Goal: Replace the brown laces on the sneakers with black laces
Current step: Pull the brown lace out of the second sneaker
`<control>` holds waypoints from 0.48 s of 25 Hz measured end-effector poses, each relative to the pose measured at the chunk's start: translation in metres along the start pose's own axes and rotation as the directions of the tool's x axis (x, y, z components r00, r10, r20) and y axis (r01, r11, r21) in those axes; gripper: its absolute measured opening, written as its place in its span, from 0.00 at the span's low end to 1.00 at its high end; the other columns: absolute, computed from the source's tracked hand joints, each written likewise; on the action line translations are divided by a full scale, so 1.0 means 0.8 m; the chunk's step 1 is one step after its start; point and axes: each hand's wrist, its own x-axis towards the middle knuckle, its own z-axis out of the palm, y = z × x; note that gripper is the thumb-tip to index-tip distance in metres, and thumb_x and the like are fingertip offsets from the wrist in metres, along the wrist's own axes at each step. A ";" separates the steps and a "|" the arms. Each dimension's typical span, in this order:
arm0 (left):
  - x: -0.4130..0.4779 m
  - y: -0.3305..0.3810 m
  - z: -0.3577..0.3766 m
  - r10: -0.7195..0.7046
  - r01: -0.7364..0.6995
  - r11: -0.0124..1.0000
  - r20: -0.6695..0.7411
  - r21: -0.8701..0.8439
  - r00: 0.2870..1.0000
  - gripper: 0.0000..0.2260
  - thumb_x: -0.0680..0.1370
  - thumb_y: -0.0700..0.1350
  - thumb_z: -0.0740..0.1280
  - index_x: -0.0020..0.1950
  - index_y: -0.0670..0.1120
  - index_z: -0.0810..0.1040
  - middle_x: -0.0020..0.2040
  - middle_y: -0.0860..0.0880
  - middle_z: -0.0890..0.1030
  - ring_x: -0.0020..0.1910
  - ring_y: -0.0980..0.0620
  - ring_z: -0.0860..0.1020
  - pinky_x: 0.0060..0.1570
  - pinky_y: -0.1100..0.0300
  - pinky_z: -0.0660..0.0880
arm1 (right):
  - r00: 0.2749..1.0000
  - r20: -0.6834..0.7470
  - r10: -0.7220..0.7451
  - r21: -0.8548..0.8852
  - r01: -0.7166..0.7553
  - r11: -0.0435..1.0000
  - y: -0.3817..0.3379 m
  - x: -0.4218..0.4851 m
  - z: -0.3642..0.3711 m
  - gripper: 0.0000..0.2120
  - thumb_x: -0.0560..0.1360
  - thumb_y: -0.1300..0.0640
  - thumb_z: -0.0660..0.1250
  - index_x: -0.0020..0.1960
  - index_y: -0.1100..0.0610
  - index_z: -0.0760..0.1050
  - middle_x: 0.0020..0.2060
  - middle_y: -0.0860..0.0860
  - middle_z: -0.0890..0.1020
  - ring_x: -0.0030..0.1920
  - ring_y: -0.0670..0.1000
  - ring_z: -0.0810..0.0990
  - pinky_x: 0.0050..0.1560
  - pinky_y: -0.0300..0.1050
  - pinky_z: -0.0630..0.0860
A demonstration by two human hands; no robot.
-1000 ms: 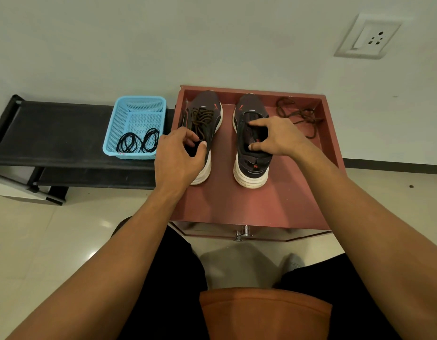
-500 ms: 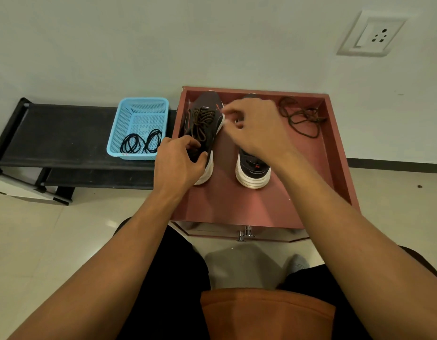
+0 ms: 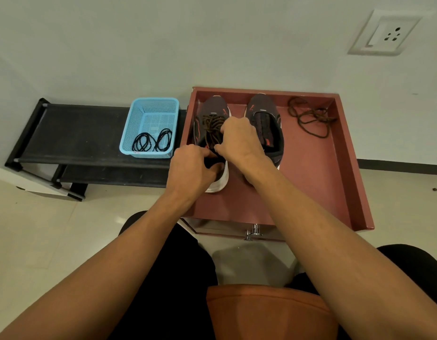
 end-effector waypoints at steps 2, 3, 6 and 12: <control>-0.014 0.013 -0.002 0.020 -0.022 0.999 0.071 0.038 0.997 0.10 0.74 0.54 0.77 0.53 0.53 0.89 0.43 0.52 0.88 0.42 0.52 0.84 0.46 0.53 0.82 | 0.999 0.034 -0.032 -0.024 0.033 0.999 0.011 -0.016 -0.003 0.14 0.72 0.56 0.78 0.37 0.55 0.73 0.40 0.56 0.79 0.40 0.59 0.81 0.38 0.48 0.77; -0.023 0.019 -0.003 0.017 -0.023 0.998 0.106 0.052 0.994 0.11 0.73 0.56 0.76 0.52 0.53 0.89 0.42 0.52 0.88 0.42 0.52 0.85 0.46 0.52 0.82 | 0.997 0.057 -0.058 -0.030 0.060 0.998 0.017 -0.026 -0.004 0.12 0.72 0.56 0.78 0.38 0.56 0.75 0.41 0.56 0.80 0.41 0.59 0.81 0.39 0.47 0.75; -0.054 0.038 -0.004 0.012 -0.032 0.994 0.198 0.101 0.980 0.12 0.74 0.58 0.74 0.53 0.55 0.88 0.43 0.52 0.87 0.43 0.50 0.84 0.43 0.56 0.80 | 0.988 0.116 -0.105 -0.017 0.107 0.994 0.035 -0.066 -0.013 0.09 0.71 0.54 0.78 0.44 0.57 0.82 0.39 0.54 0.82 0.43 0.59 0.83 0.41 0.45 0.74; -0.117 0.085 -0.005 0.101 -0.162 0.973 0.323 0.166 0.941 0.14 0.76 0.59 0.71 0.57 0.55 0.86 0.44 0.52 0.86 0.46 0.48 0.83 0.42 0.57 0.77 | 0.968 0.153 -0.200 -0.004 0.203 0.979 0.070 -0.145 -0.031 0.08 0.73 0.51 0.78 0.50 0.52 0.84 0.37 0.50 0.82 0.41 0.55 0.81 0.34 0.39 0.65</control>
